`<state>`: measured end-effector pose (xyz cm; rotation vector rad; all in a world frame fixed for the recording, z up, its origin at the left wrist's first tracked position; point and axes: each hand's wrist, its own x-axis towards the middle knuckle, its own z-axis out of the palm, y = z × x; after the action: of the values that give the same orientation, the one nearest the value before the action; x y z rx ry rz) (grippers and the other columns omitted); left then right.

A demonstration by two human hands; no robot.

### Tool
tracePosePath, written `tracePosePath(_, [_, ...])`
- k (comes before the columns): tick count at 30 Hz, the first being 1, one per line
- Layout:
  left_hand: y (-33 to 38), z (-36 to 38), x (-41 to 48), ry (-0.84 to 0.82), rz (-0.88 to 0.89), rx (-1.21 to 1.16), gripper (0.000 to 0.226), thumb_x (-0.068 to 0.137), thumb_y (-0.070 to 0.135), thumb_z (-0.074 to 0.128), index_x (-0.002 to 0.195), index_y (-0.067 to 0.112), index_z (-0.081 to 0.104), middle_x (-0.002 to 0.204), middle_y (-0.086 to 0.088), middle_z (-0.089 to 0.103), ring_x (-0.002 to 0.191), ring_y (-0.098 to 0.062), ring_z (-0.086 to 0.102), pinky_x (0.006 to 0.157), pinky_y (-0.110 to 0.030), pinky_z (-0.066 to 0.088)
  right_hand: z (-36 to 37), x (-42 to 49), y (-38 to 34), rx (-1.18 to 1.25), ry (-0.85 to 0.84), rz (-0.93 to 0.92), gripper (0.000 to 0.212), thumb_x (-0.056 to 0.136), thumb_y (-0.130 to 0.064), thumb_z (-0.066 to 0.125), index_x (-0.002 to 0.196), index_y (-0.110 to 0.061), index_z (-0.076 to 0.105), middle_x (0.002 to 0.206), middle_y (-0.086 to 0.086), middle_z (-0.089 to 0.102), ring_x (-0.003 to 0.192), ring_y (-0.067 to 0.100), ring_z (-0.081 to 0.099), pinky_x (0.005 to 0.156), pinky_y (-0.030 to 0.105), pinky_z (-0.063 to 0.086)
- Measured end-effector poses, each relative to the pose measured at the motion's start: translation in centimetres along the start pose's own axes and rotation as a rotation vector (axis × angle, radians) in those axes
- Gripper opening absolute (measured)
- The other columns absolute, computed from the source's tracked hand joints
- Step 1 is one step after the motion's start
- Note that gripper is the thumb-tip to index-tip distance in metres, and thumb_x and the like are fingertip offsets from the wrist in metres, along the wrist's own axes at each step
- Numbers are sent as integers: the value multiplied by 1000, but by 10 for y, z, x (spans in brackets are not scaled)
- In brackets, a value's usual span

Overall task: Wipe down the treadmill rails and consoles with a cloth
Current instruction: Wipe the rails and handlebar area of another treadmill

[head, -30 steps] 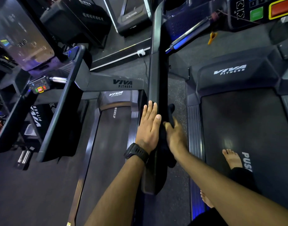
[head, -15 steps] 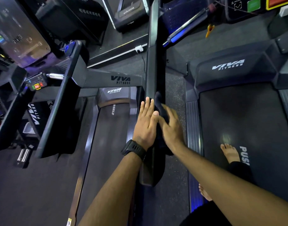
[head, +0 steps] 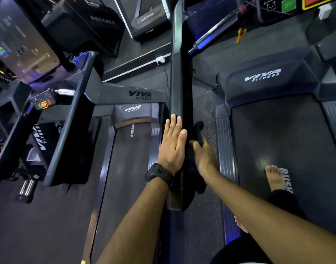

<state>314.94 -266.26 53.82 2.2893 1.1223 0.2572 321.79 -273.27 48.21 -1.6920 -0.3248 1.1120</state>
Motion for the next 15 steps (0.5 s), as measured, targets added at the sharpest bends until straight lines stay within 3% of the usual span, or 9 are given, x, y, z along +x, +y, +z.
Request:
tracePosePath(4, [-5, 1, -7, 3, 10, -18, 80, 92, 59, 12, 157, 14, 22, 166, 3, 7, 153, -9, -4, 122, -19, -4, -1, -21, -4, 46, 21, -242, 45, 103, -39, 52, 147, -38, 46, 144, -10, 49, 118, 7, 52, 99, 36, 45])
tracePosePath(6, [-5, 1, -10, -1, 7, -17, 80, 92, 59, 12, 157, 14, 22, 166, 3, 7, 153, -8, -4, 122, -21, -4, -1, -13, -9, 22, 26, -325, 44, 102, -38, 53, 146, -36, 48, 145, -10, 49, 120, 5, 51, 98, 32, 44])
tracePosePath(9, [-5, 2, -15, -10, 3, -3, 79, 92, 60, 11, 157, 15, 20, 166, 4, 6, 153, -8, -5, 121, -19, -4, 6, -5, -1, 39, 45, -97, 63, 87, -62, 43, 145, -37, 48, 139, -1, 58, 116, 21, 61, 98, 44, 50])
tracePosePath(11, [-5, 1, -15, -4, 2, 0, 79, 92, 61, 11, 157, 16, 20, 166, 5, 6, 153, -7, -6, 120, -17, -5, 9, -15, 4, 33, 55, -23, 73, 78, -69, 35, 143, -39, 48, 132, 2, 62, 110, 26, 64, 94, 50, 52])
tracePosePath(15, [-5, 0, -13, 2, 25, -1, 78, 94, 56, 11, 157, 13, 23, 164, 4, 7, 150, -3, -5, 123, -23, -3, 2, -28, -15, 37, 49, -282, 53, 92, -50, 46, 143, -38, 52, 141, -10, 52, 119, 11, 55, 96, 34, 47])
